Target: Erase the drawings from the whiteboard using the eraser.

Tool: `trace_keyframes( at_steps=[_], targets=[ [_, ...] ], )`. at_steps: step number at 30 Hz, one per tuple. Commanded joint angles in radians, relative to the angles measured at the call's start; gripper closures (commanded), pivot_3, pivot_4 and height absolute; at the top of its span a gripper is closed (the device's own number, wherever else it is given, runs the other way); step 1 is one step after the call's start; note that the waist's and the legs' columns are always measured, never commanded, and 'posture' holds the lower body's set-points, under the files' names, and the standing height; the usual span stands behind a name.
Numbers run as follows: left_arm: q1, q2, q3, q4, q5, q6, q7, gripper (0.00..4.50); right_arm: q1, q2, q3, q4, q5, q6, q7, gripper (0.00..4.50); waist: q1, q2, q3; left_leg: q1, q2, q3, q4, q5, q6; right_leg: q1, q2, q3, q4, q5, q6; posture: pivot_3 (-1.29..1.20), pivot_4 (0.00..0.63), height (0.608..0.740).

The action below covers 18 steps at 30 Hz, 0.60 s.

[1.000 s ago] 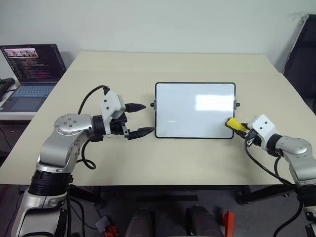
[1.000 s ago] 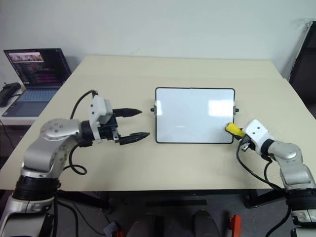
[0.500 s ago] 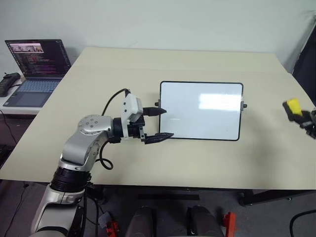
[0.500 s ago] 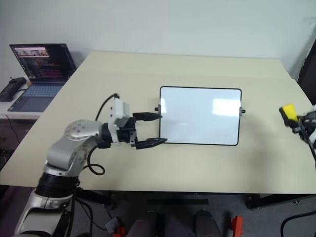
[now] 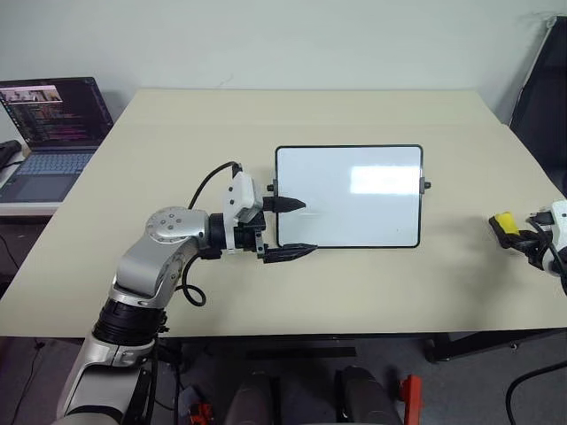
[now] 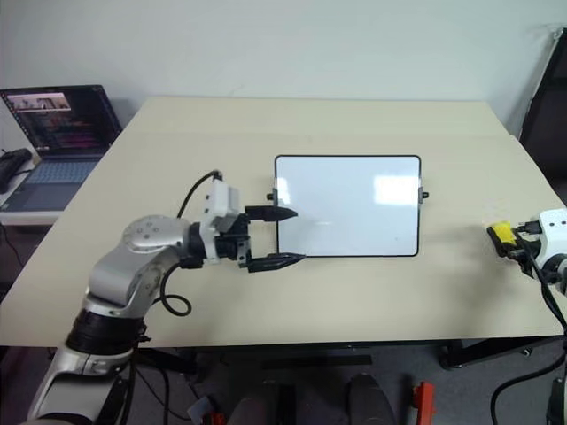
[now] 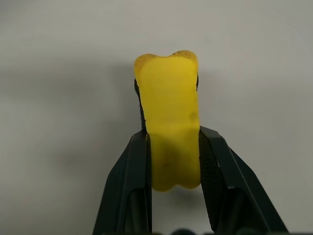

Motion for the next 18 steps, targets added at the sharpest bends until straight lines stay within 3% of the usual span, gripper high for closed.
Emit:
trace_keyframes(
  at_steps=[1,2,12,18],
  targets=[
    [0.006,0.012,0.03,-0.053,-0.016,-0.003,0.006,0.0,-0.053,-0.023,-0.011,0.041,-0.011,-0.029,-0.001,3.54,0.0,0.0,0.0,0.0,0.0,0.0,0.0,0.0,0.0,0.0,0.0,0.0,0.0,0.0,0.0,0.0,0.15,0.74],
    [0.01,0.013,0.032,-0.056,-0.017,-0.002,0.007,0.0,-0.061,-0.023,-0.008,0.051,-0.013,-0.031,0.004,3.54,0.0,0.0,0.0,0.0,0.0,0.0,0.0,0.0,0.0,0.0,0.0,0.0,0.0,0.0,0.0,0.0,0.15,0.74],
    [0.013,0.027,0.046,-0.048,-0.014,-0.003,0.012,0.0,-0.089,-0.019,-0.017,0.071,-0.015,-0.026,0.022,0.08,-0.001,0.0,0.0,0.0,0.0,0.0,0.0,0.0,0.0,0.0,0.0,0.0,0.0,0.0,0.0,0.0,0.15,0.74],
    [0.008,0.039,0.142,0.014,0.013,-0.055,0.091,0.0,-0.062,-0.025,-0.09,-0.113,0.037,-0.057,0.012,0.03,-0.003,0.002,0.001,0.0,0.0,0.0,0.0,0.0,0.0,0.0,0.0,0.0,0.0,0.0,0.0,0.0,0.15,0.74]
  ],
)
